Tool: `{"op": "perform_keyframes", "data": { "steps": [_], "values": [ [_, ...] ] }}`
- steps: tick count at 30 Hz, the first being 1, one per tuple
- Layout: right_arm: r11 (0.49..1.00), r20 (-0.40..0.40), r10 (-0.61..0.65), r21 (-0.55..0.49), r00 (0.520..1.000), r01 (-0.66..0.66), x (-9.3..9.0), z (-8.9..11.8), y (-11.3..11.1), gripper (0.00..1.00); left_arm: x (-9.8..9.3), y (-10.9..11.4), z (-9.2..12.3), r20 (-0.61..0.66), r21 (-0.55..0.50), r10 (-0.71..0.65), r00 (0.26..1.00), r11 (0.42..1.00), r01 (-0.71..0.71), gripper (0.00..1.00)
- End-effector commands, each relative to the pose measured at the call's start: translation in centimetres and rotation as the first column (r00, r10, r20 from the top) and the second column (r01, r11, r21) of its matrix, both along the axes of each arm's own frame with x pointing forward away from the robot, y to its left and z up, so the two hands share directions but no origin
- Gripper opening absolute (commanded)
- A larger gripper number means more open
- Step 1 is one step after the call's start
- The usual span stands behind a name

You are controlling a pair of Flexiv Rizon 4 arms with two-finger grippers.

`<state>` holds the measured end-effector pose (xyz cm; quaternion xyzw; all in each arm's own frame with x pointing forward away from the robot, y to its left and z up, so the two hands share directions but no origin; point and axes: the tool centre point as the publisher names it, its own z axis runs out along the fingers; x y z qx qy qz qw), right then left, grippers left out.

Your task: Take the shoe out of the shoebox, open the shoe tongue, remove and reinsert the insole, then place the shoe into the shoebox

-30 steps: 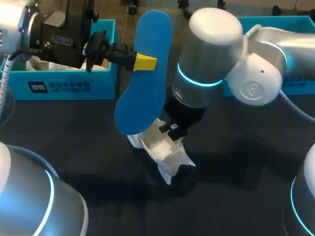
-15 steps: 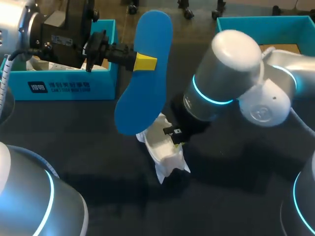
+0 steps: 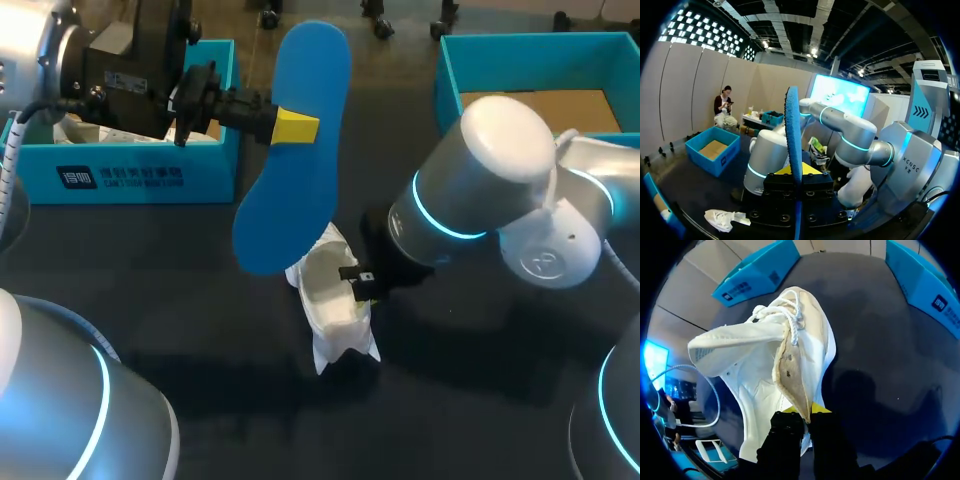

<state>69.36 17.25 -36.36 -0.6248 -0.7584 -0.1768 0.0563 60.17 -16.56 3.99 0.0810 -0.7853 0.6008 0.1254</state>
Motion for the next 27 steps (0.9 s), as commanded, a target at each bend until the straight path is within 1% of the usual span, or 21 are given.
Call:
{"op": "perform_keyframes", "data": {
  "steps": [1,3,7,8,9,10,11,12,13,14,18,21,24,25,27],
  "values": [
    [0.999,0.011,-0.039,0.015,0.999,0.038,-0.7,-1.0,0.1,0.00,0.1,-0.1,-0.1,0.000,0.001,-0.001,1.000,1.000,0.001,0.00],
    [0.998,0.014,-0.056,0.025,0.998,0.056,-1.1,-1.6,-0.2,0.00,0.1,-0.1,-0.1,0.000,0.001,-0.001,1.000,1.000,0.001,0.00],
    [0.997,0.026,-0.066,0.031,0.997,0.066,-1.3,-1.9,-0.2,0.00,0.1,-0.1,-0.1,0.000,0.001,-0.001,1.000,1.000,0.001,0.00],
    [0.997,0.032,-0.065,0.033,0.997,0.064,-1.3,-2.0,-0.2,0.02,0.1,-0.1,-0.1,0.000,0.001,-0.001,1.000,1.000,0.001,0.00],
    [0.997,0.033,-0.066,0.033,0.997,0.064,-1.2,-2.0,-0.2,0.14,0.1,-0.1,-0.1,0.000,0.001,-0.001,1.000,1.000,0.001,0.00],
    [0.997,0.033,-0.066,0.032,0.997,0.065,-1.2,-2.0,-0.2,0.22,0.1,-0.1,-0.1,0.000,0.001,-0.001,1.000,1.000,0.001,0.00],
    [0.997,0.035,-0.065,0.032,0.997,0.064,-1.2,-1.9,-0.2,0.38,0.1,-0.1,-0.1,0.000,0.001,-0.001,1.000,1.000,0.001,0.00],
    [0.998,0.035,-0.064,0.028,0.997,0.063,-1.2,-1.7,-0.2,0.58,0.1,-0.1,-0.1,0.000,0.001,-0.001,1.000,1.000,0.001,0.00],
    [0.998,0.036,-0.062,0.027,0.997,0.061,-1.1,-1.5,-0.3,0.85,0.1,-0.1,-0.1,0.000,0.001,-0.001,1.000,1.000,0.001,0.00],
    [0.998,0.039,-0.060,0.026,0.997,0.059,-1.1,-1.2,-0.3,1.00,0.1,-0.1,-0.1,0.000,0.001,-0.001,1.000,1.000,0.001,0.00],
    [0.998,0.038,-0.062,0.017,0.997,0.061,-1.0,0.4,-0.6,1.00,0.1,-0.1,-0.1,0.000,0.001,-0.001,1.000,1.000,0.001,0.00],
    [0.999,0.059,-0.034,0.032,0.998,0.032,-0.9,2.2,-1.1,1.00,0.1,-0.1,-0.1,0.000,0.001,-0.001,1.000,1.000,0.001,0.00],
    [0.999,0.061,-0.016,0.037,0.998,0.013,-1.0,4.5,-1.9,1.00,0.1,-0.1,-0.1,0.000,0.001,-0.001,1.000,1.000,0.001,0.00],
    [0.998,0.083,0.002,0.065,0.997,-0.007,-1.0,5.1,-2.3,1.00,0.1,-0.1,-0.1,0.000,0.001,-0.001,1.000,1.000,0.001,0.00],
    [0.981,0.177,0.085,0.158,0.980,-0.113,-0.9,6.2,-3.7,1.00,0.1,-0.1,-0.1,0.000,0.001,-0.001,1.000,1.000,0.001,0.00]
  ]
}}
